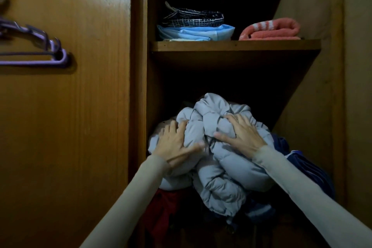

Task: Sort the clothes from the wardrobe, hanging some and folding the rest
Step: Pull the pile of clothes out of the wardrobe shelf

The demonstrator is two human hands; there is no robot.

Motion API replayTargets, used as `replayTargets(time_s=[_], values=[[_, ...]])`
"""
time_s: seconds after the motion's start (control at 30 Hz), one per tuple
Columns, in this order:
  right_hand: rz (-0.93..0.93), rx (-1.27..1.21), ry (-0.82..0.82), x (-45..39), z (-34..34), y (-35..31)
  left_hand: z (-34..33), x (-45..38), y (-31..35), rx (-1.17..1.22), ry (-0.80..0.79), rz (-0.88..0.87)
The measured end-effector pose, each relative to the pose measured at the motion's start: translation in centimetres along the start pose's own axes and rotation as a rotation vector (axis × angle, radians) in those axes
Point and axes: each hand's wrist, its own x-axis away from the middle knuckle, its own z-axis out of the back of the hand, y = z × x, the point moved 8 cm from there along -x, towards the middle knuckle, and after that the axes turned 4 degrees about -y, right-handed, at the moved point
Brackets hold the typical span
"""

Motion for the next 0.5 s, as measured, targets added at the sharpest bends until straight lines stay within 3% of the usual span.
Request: replayTargets(time_s=[0.13,0.3,0.5], values=[[-0.134,0.02,0.195,0.0,-0.6,0.5,0.4,0.4,1.0,-0.118,0.205,0.076],[-0.112,0.138,0.505,0.6,-0.2,-1.1,0.2,0.8,0.9,0.046,0.328,0.167],[-0.029,0.171,0.748,0.5,3.5,-3.2,3.3,0.6,3.1,0.186,0.67,0.013]])
